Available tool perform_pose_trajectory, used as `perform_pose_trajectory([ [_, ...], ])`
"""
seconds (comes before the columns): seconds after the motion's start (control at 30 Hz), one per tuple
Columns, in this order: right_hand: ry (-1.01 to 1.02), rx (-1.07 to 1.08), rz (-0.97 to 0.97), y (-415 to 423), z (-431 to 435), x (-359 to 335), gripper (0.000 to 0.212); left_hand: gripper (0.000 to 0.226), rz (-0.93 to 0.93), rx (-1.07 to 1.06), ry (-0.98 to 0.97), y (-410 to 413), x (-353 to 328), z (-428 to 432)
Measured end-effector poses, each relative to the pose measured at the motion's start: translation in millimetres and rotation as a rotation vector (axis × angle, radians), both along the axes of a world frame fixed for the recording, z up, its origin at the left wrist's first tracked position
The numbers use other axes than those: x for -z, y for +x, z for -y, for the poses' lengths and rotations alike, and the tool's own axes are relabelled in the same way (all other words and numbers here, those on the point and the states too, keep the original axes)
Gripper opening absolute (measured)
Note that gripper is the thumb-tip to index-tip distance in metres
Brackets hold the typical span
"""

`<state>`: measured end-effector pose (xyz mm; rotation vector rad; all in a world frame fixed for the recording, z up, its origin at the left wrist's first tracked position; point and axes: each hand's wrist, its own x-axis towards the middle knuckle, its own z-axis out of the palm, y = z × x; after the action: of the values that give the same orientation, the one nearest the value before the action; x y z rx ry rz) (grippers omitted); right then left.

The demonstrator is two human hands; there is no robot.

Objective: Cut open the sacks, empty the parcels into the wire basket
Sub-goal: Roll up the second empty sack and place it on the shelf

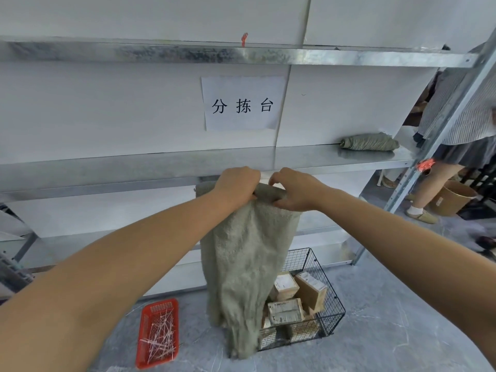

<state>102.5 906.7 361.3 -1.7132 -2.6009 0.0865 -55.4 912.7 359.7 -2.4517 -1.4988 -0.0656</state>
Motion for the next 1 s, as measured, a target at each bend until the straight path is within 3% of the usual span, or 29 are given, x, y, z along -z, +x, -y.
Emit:
perform_pose_trajectory([
  [0.03,-0.010,0.013,0.079,-0.8,-0.8,-0.8,0.042,0.015,-0.019,-0.017,0.043,0.6,0.2,1.7],
  [0.1,0.010,0.011,0.215,-4.5,-1.1,2.3,0.032,0.021,-0.053,-0.050,0.095,1.6,1.4,2.7],
  [0.2,0.089,-0.030,0.227,-8.2,-3.4,10.6,0.033,0.025,-0.063,-0.036,0.129,1.6,2.8,4.5],
  [0.33,0.102,-0.020,-0.016,-9.6,-5.8,17.7,0.022,0.021,-0.049,-0.011,0.163,-6.4,1.4,3.3],
  [0.43,0.084,-0.040,-0.231,-10.7,-3.9,19.1,0.041,0.028,0.017,-0.064,0.079,-9.1,-3.1,1.2],
  [0.53,0.138,-0.066,-0.316,-9.1,-4.6,19.2,0.057,0.050,0.092,-0.080,-0.136,-3.0,-16.1,-1.9],
  [0.6,0.182,-0.085,-0.337,-6.9,-4.7,20.1,0.057,0.059,0.148,-0.057,-0.391,-2.7,-26.7,-4.8],
  [0.7,0.262,-0.116,-0.311,-3.5,-3.2,25.3,0.054,0.054,0.376,-0.099,-0.960,-12.2,-35.4,-7.3],
  [0.77,0.303,-0.122,-0.295,-3.3,-0.6,24.9,0.053,0.047,0.516,-0.143,-1.163,-16.4,-32.9,-6.5],
  [0.83,0.474,-0.154,-0.221,-4.5,1.3,23.2,0.050,0.049,0.506,-0.158,-1.109,-16.0,-24.8,-9.5],
  [0.9,0.699,-0.148,-0.073,-5.3,-0.6,22.5,0.043,0.048,0.357,-0.136,-0.891,-14.0,-16.8,-12.9],
  [0.97,0.537,-0.086,0.014,-8.7,-1.1,15.5,0.046,0.042,0.269,-0.100,-0.665,-11.5,-10.3,-14.0],
  [1.0,0.357,-0.050,0.059,-9.1,-1.0,12.3,0.051,0.039,0.244,-0.086,-0.561,-10.2,-7.2,-13.4],
])
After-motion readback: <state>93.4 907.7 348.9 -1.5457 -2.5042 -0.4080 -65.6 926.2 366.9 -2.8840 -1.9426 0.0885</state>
